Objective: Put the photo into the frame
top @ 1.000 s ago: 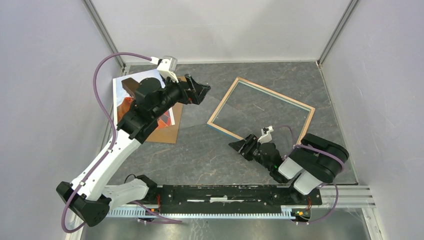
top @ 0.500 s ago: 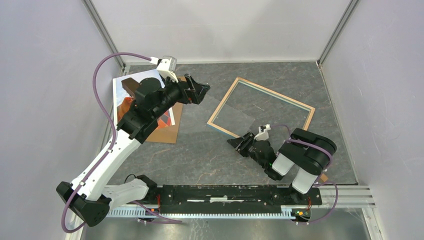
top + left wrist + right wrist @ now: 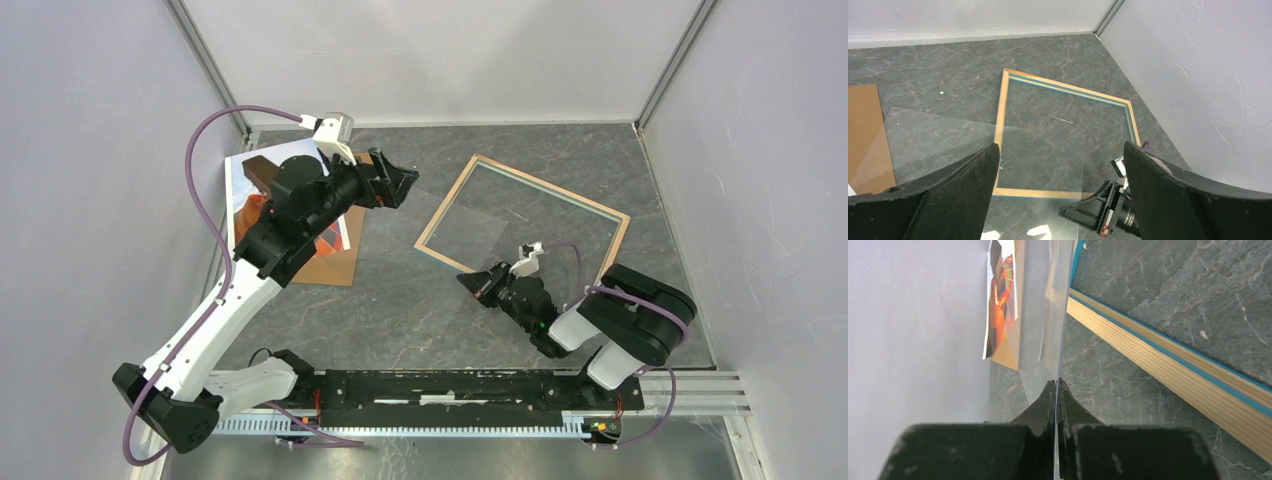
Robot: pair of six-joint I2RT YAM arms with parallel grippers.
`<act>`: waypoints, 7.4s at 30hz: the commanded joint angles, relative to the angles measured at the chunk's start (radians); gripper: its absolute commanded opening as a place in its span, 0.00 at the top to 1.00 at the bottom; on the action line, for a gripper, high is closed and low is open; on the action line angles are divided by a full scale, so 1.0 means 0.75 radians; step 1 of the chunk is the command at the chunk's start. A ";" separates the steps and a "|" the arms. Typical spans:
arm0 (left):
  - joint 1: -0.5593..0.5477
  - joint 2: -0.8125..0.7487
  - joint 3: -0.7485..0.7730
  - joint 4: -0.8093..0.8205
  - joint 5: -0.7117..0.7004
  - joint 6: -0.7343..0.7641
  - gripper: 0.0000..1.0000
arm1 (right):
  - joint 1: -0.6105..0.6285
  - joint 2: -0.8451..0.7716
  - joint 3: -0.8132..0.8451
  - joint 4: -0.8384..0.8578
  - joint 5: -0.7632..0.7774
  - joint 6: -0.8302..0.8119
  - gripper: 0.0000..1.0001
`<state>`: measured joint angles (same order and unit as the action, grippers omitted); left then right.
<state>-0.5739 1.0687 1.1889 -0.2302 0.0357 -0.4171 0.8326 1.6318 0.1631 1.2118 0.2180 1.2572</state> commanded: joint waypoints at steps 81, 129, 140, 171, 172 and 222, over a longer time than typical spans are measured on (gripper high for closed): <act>-0.013 0.029 0.012 0.029 0.056 -0.012 0.05 | -1.618 -0.353 0.807 -1.987 -1.197 -1.247 1.00; -0.019 0.086 0.002 0.029 0.049 -0.017 0.05 | -1.675 -0.305 0.988 -2.297 -1.233 -1.557 1.00; -0.043 0.087 0.000 0.030 0.040 -0.011 0.05 | -1.704 -0.333 0.989 -2.316 -1.225 -1.586 1.00; -0.079 0.103 0.000 0.023 0.028 -0.007 0.04 | -1.718 -0.329 1.037 -2.373 -1.188 -1.661 1.00; -0.080 0.103 0.000 0.023 0.028 -0.008 0.04 | -1.718 -0.330 1.037 -2.373 -1.193 -1.662 1.00; -0.106 0.120 0.004 0.008 -0.010 0.018 0.02 | -1.679 -0.284 1.026 -2.332 -1.248 -1.666 1.00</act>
<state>-0.6479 1.1530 1.1881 -0.2379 0.0490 -0.4179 -0.4335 1.4090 0.9070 -0.5644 -0.6956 0.0357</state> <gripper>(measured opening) 0.974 0.006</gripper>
